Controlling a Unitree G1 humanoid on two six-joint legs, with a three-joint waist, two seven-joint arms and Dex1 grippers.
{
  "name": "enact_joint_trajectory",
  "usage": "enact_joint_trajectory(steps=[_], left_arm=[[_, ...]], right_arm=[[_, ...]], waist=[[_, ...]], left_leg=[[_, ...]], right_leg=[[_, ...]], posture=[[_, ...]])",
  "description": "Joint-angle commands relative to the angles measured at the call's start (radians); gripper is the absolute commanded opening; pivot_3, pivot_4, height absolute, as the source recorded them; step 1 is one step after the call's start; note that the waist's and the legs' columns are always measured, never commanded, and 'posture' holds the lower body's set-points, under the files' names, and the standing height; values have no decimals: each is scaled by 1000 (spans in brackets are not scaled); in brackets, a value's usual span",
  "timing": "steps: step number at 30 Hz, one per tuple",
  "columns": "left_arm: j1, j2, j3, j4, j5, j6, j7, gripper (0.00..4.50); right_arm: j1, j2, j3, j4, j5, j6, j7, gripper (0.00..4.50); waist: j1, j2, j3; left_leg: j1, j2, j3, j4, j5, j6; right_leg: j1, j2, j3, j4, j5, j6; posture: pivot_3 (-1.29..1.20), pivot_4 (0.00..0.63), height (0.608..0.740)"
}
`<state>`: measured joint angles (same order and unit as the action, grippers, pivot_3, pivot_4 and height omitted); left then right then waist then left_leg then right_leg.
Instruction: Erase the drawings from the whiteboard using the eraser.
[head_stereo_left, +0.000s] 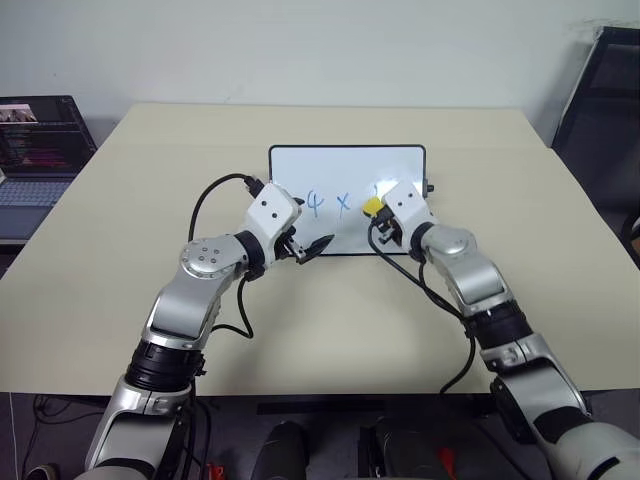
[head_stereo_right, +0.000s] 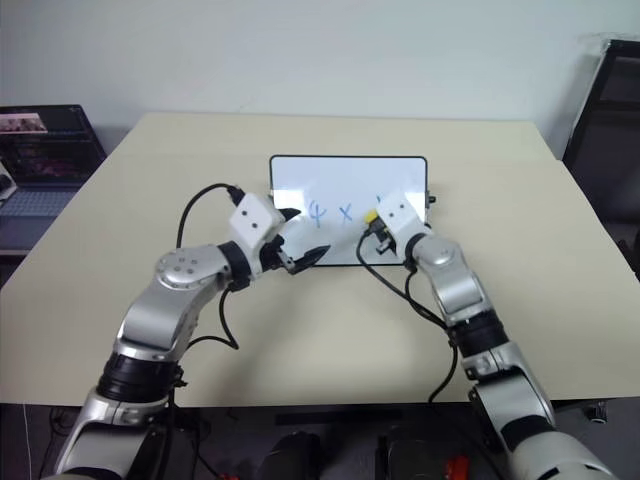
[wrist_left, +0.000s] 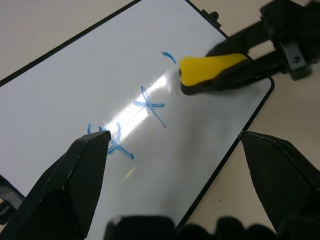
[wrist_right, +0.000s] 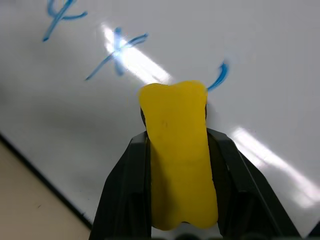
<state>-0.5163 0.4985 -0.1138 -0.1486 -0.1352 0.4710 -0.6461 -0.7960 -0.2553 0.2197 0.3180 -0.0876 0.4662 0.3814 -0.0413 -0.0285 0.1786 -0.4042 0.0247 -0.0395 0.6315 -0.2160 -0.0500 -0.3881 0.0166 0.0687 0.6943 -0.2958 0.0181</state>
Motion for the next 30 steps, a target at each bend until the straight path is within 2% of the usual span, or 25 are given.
enact_joint_trajectory(steps=[1, 9, 13, 22, 25, 30], left_arm=[[7, -3, 11, -25, -5, -21, -1, 4500], [22, -5, 18, -45, -7, -16, 8, 4500], [25, -10, 19, -54, -9, -10, 12, 4500], [14, -19, 11, -53, -11, -3, 4, 4500], [14, -18, 12, -52, -10, -3, 3, 4500], [17, -19, 14, -54, -10, -1, 6, 4500]], right_arm=[[-69, 13, -18, 74, -15, -67, -24, 1144], [-136, 13, -37, 220, -20, -127, -48, 1144], [-42, -12, -56, 114, 4, -60, -19, 1144], [137, -82, 35, -124, -38, 72, 111, 1144], [151, -99, 65, -153, -54, 83, 129, 1144], [77, -57, 23, -104, -62, 24, 50, 1144]], waist=[[-2, 0, 0], [-14, 0, 0], [-7, 0, 0], [-8, -1, 0], [-15, -1, 0], [-20, -1, 0]], left_leg=[[0, 0, 0, 0, 0, 0], [0, 0, 1, -1, 0, 0], [0, 0, 0, -1, 0, 0], [3, 0, 1, 0, 0, 0], [4, 1, 1, 0, 0, 0], [4, 1, 1, 0, 0, 0]], right_leg=[[0, 0, 0, 0, 0, 0], [0, 0, 1, 0, 0, 0], [0, 0, 1, 1, 0, 0], [2, 0, 2, 1, -1, 2], [3, 1, 2, 1, -3, 4], [3, 1, 3, 1, -3, 5]], posture=[[0, 150, 740], [0, 150, 740], [0, 150, 740], [0, 150, 740], [0, 150, 740], [0, 150, 740]])
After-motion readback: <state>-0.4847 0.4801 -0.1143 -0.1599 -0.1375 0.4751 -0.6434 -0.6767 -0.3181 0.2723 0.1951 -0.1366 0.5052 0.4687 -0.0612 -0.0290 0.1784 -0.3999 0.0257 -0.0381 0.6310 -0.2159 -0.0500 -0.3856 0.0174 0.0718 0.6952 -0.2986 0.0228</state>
